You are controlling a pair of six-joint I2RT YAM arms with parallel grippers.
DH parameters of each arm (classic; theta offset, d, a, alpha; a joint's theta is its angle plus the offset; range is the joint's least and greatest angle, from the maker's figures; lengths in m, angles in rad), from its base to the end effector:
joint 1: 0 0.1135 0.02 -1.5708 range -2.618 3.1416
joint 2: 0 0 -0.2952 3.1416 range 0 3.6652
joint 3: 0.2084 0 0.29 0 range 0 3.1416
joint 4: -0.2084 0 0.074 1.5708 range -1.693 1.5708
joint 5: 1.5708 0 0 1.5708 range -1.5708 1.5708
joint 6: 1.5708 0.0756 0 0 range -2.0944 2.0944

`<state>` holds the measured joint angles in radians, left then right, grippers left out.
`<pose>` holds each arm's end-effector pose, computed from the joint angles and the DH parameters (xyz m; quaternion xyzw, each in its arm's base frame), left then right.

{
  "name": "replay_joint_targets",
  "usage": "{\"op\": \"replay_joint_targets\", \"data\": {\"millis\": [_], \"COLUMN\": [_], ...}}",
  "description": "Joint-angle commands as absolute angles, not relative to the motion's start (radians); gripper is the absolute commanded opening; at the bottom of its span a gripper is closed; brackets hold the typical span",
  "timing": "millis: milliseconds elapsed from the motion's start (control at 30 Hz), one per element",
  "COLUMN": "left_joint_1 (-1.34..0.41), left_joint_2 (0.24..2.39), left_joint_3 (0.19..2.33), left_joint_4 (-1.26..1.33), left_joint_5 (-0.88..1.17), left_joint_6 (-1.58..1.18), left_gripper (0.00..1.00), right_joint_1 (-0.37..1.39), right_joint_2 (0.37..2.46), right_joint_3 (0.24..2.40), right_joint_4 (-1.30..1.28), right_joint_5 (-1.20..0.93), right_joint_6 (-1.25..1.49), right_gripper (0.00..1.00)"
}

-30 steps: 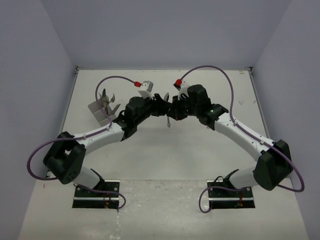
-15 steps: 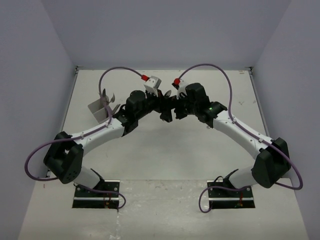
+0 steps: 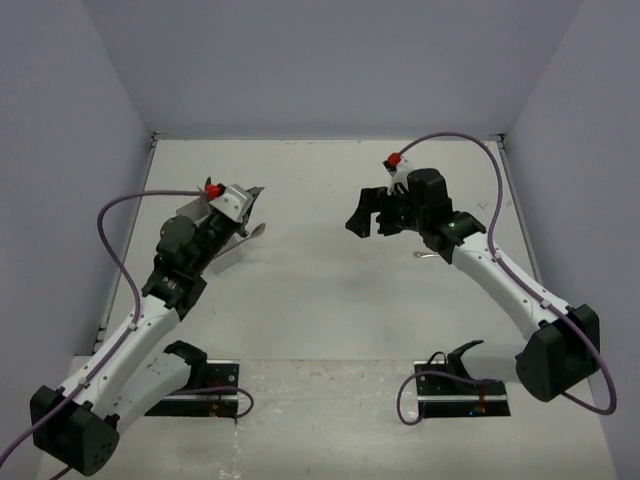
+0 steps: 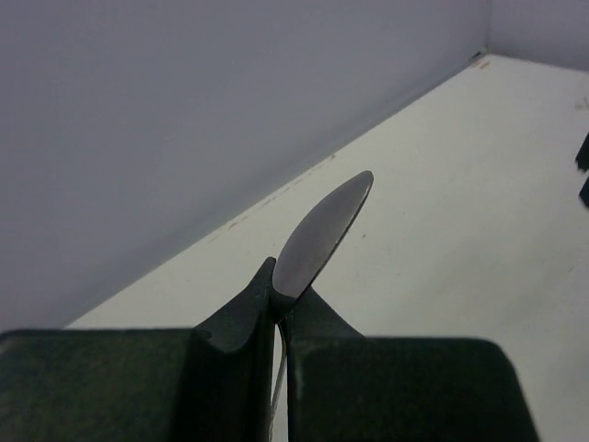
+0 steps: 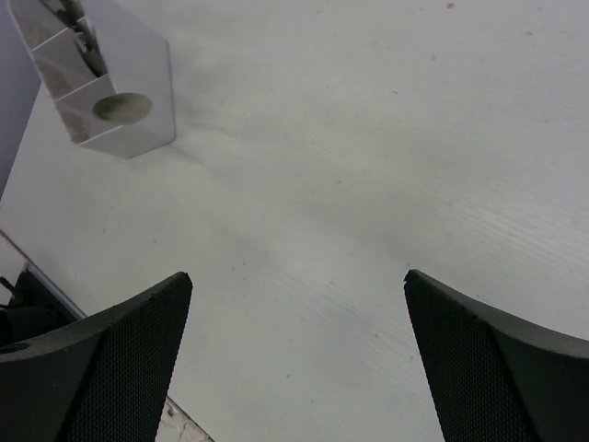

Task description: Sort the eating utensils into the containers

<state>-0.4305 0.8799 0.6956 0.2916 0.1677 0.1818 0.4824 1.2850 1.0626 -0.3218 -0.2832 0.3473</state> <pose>0.2396 -0.1239 0.3639 0.2601 0.6161 -0.1475 0.7287 0.3022 0.1821 0.3168 -0.1273 0.8558 0.3085 0.3954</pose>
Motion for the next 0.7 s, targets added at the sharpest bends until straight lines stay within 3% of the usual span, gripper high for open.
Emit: {"op": "replay_joint_targets", "data": {"millis": [0, 167, 300, 433, 667], "left_joint_1": [-0.4, -0.31, -0.161, -0.109, -0.089], "left_joint_2": [0.822, 0.784, 0.83, 0.902, 0.939], "left_joint_3": [0.569, 0.396, 0.299, 0.273, 0.295], "left_joint_4": [0.222, 0.392, 0.52, 0.684, 0.73], "left_joint_5": [0.183, 0.178, 0.291, 0.293, 0.383], "left_joint_6": [0.359, 0.341, 0.293, 0.262, 0.282], "left_gripper": [0.0, 0.0, 0.0, 0.0, 0.0], "right_joint_1": [0.436, 0.416, 0.407, 0.397, 0.39], "right_joint_2": [1.258, 1.267, 1.269, 1.287, 1.31], "right_joint_3": [1.045, 1.071, 1.068, 1.06, 1.063], "right_joint_4": [-0.319, -0.374, -0.379, -0.383, -0.391], "right_joint_5": [-0.316, -0.232, -0.209, -0.204, -0.193], "right_joint_6": [0.357, 0.339, 0.339, 0.344, 0.348], "right_gripper": [0.99, 0.99, 0.99, 0.99, 0.99]}}
